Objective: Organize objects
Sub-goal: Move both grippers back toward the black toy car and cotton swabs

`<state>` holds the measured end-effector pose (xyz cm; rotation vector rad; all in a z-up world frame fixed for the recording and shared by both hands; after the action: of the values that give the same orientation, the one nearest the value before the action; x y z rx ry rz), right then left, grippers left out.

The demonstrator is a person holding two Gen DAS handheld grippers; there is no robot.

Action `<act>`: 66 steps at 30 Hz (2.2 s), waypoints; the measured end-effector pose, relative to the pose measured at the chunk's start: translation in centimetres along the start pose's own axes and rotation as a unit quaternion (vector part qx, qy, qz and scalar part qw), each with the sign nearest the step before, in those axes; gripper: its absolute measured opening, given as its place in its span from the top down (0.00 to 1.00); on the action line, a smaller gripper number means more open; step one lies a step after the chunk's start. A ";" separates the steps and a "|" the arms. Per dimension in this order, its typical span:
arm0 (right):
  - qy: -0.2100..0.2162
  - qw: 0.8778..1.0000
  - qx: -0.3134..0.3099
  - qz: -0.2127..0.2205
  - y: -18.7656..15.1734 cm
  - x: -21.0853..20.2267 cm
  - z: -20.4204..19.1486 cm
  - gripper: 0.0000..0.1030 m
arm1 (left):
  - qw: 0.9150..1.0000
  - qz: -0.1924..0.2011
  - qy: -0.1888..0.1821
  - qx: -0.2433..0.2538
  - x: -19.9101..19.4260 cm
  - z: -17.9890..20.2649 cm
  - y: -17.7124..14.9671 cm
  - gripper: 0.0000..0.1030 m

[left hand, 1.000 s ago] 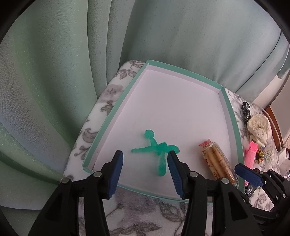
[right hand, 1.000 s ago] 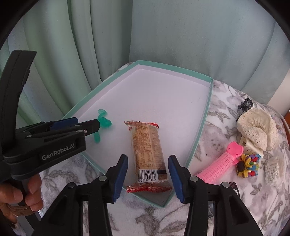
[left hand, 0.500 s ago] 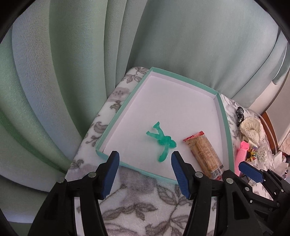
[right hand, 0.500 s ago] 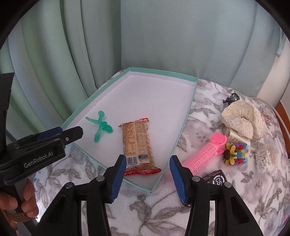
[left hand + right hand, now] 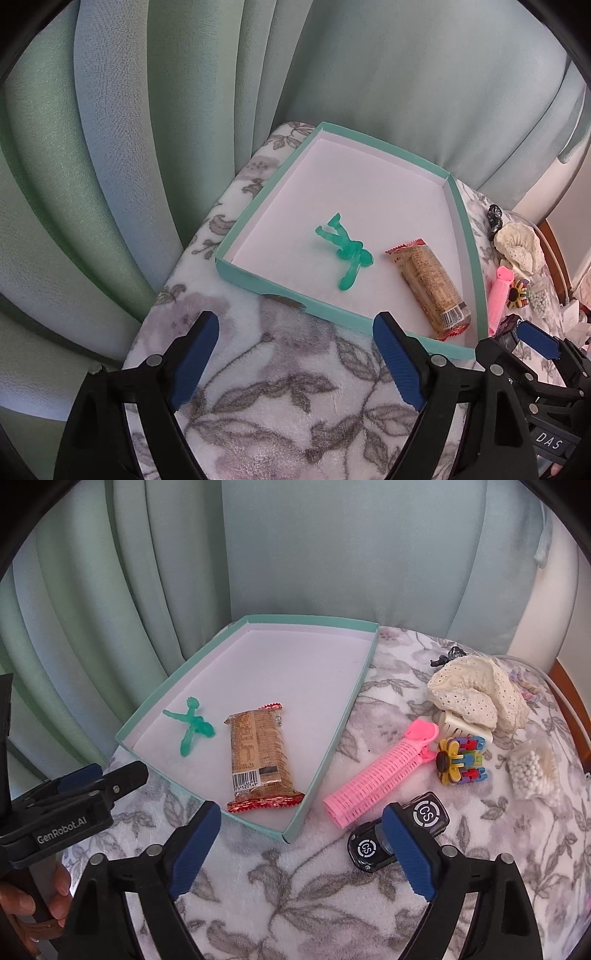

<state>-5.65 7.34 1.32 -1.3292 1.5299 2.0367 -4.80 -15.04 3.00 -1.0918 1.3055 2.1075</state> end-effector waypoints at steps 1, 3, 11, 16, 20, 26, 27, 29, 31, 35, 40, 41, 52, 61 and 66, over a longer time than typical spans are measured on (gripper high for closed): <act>0.000 1.000 0.001 0.001 -0.1 -0.1 0.1 0.07 | 1.000 0.001 0.001 0.000 0.0 -0.1 -0.1 0.16; 0.001 1.000 0.001 0.002 -0.2 -0.2 0.1 0.04 | 1.000 0.001 0.002 -0.004 -0.1 -0.3 -0.2 0.16; 0.002 1.000 0.002 0.002 -0.8 -0.5 0.4 0.00 | 1.000 0.001 0.006 -0.010 -0.3 -0.6 -0.5 0.16; -0.003 1.000 0.007 0.002 -1.1 -0.6 0.7 0.00 | 1.000 0.006 0.003 -0.009 -0.7 -0.5 -0.7 0.16; -0.005 1.000 0.014 0.003 -1.5 -0.7 1.4 0.00 | 1.000 0.012 0.001 -0.007 -1.0 -0.3 -0.8 0.16; -0.007 1.000 0.021 0.005 -2.0 -1.2 2.4 0.00 | 1.000 0.020 -0.011 0.002 -1.6 0.6 -1.1 0.16; -0.008 1.000 0.022 0.004 -2.1 -1.3 2.6 0.00 | 1.000 0.021 -0.016 0.005 -1.7 0.9 -1.2 0.16; -0.010 1.000 0.026 0.005 -2.2 -1.6 3.3 0.00 | 0.999 0.027 -0.034 0.009 -2.1 1.5 -1.2 0.16; -0.016 0.999 0.029 0.009 -2.3 -2.1 4.0 0.00 | 0.998 0.038 -0.050 0.014 -2.5 2.3 -1.3 0.16; -0.037 0.998 0.040 0.016 -2.8 -3.2 6.0 0.00 | 0.996 0.042 -0.066 0.037 -2.8 4.4 -1.6 0.16; -0.062 0.996 0.061 0.017 -3.9 -4.2 8.9 0.00 | 0.992 0.029 -0.107 0.068 -2.9 7.6 -2.8 0.16; -0.065 0.996 0.066 0.017 -4.1 -4.3 9.5 0.00 | 0.990 0.026 -0.115 0.073 -2.9 8.3 -3.1 0.16; -0.086 0.990 0.112 0.015 -6.7 -5.6 14.7 0.00 | 0.982 -0.023 -0.117 0.146 -1.5 15.1 -6.3 0.16; -0.087 0.988 0.124 0.012 -7.3 -5.2 17.1 0.00 | 0.976 -0.043 -0.110 0.183 -0.5 18.8 -7.9 0.16; -0.092 0.987 0.130 0.010 -7.0 -4.6 18.6 0.00 | 0.972 -0.052 -0.123 0.193 0.0 20.3 -7.9 0.16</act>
<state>-7.84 27.62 1.04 -1.0035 1.6605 1.8362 -7.32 6.62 3.73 -0.6945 1.4215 1.7479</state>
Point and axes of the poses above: each gripper's, at about its wrist camera, not at the fingertips, and x roughly the way its jaws point, z to its right, y to its top, the point moved 3 cm from there along x, roughly the way its jaws point, and after that the axes turned 12 degrees about -x, right-handed, at the moved point
